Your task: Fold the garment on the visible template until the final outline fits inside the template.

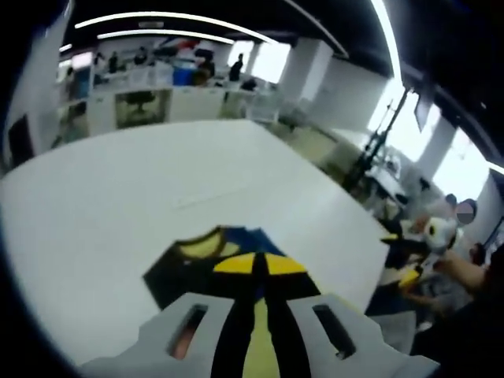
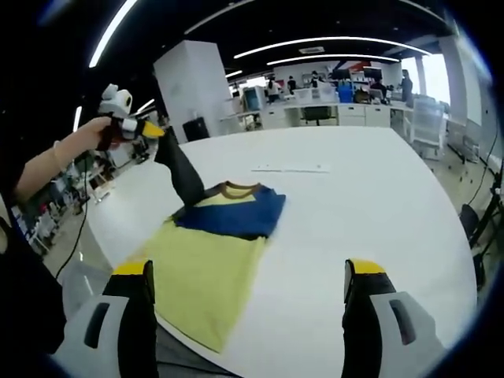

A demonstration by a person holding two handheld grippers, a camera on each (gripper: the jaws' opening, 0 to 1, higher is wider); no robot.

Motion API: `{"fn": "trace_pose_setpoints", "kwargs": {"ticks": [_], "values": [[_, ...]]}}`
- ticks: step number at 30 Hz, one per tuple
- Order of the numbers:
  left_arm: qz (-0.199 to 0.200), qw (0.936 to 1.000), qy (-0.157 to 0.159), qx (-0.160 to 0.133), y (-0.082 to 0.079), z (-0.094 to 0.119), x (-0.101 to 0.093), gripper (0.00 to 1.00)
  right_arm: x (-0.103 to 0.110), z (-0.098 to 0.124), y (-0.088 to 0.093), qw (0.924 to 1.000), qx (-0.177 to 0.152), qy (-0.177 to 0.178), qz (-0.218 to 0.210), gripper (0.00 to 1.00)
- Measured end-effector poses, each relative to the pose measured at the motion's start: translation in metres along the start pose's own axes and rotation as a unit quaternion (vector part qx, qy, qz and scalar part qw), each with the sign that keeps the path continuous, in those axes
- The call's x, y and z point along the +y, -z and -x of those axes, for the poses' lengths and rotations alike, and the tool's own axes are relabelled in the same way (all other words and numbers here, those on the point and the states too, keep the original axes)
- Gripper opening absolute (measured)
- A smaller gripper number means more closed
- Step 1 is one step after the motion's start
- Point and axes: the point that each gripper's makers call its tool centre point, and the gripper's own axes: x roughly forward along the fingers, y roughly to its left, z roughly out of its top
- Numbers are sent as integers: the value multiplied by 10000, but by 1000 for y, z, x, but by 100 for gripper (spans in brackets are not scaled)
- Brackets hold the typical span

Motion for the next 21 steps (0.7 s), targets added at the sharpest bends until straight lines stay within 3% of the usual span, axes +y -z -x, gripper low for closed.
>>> {"fn": "trace_pose_setpoints", "kwargs": {"ticks": [21], "values": [[-172, 9990, 162, 387, 12, -32, -15, 0, -6, 2, 3, 9999, -37, 76, -100, 100]]}}
